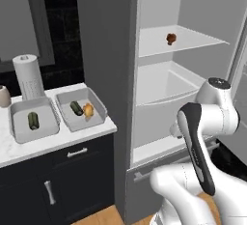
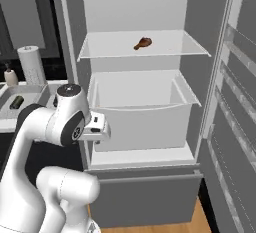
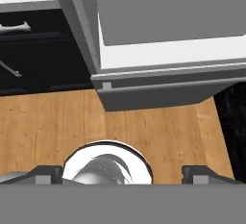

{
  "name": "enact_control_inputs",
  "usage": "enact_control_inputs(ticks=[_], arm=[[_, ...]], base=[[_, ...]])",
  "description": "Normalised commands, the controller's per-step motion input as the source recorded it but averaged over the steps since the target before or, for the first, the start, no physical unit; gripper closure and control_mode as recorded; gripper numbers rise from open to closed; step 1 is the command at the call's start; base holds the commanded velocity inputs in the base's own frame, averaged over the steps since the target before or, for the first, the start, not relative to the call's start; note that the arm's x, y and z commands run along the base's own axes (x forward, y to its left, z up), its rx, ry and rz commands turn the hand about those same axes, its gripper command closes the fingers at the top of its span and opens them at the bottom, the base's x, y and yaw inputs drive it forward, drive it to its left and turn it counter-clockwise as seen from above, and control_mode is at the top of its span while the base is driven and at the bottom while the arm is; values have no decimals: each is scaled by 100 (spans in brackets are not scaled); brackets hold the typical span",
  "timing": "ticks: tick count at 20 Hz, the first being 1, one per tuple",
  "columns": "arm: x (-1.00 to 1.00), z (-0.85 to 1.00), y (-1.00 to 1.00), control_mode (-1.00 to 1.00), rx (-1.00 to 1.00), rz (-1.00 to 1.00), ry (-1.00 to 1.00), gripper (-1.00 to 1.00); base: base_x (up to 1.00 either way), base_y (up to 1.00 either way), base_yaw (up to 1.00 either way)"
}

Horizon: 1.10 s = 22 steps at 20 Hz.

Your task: Place one cucumber and one chicken drumstick in each tupperware on the nearby counter, to pack two identical lunches.

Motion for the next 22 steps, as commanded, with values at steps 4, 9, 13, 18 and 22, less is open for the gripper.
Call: enact_control_inputs(ticks=[4,9,13,18,22], arm=[[0,0,0,100,0,0,0,-100],[0,0,0,100,0,0,0,-100],[0,0,0,100,0,0,0,-100],[0,0,0,100,0,0,0,-100],[0,0,0,100,0,0,0,-100]], base=[[33,-47,7],[20,-57,3],[49,-24,0],[56,0,1],[42,-9,7]])
